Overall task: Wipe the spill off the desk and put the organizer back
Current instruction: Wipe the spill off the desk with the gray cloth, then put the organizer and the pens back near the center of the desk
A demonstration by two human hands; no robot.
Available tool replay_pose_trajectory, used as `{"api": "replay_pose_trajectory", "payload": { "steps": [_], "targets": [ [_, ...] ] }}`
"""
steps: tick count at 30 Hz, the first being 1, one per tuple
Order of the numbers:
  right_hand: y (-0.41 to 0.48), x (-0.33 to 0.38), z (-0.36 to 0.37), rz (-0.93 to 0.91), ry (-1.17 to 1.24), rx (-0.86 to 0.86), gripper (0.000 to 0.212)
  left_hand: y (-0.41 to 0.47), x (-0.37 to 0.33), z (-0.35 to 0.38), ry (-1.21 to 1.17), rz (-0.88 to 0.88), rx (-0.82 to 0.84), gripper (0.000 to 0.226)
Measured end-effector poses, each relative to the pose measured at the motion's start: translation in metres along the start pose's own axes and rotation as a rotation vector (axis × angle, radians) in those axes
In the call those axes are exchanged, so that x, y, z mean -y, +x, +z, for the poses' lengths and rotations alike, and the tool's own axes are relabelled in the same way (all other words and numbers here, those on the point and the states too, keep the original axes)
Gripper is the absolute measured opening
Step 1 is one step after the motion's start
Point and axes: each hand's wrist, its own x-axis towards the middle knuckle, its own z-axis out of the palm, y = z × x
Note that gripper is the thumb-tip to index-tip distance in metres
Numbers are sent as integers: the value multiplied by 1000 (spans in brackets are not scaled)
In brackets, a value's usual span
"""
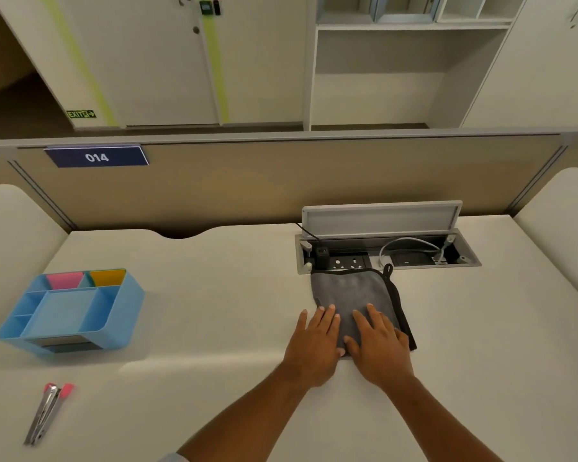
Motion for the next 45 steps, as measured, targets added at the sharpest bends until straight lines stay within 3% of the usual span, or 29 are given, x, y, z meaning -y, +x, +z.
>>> {"api": "replay_pose_trajectory", "payload": {
  "steps": [10, 16, 24, 34, 42, 45],
  "targets": [
    [-2, 9, -15, 30, 21, 41, 68, -25, 16, -13, -151, 48, 10, 78],
    [-7, 37, -22, 26, 149, -68, 66, -70, 58, -27, -511, -126, -155, 78],
    [-9, 133, -38, -85, 540, -149, 64, -142, 152, -50, -748, -405, -480, 67],
    [-27, 303, -35, -331, 740, 13, 63, -239, 300, -70, -766, -794, -865, 51],
    [-33, 408, -12, -326, 745, 223, 59, -288, 398, -55, -836, -961, -899, 50],
    [-30, 429, -3, -293, 761, 288, 59, -294, 419, -45, -896, -1006, -838, 50]
  ]
}}
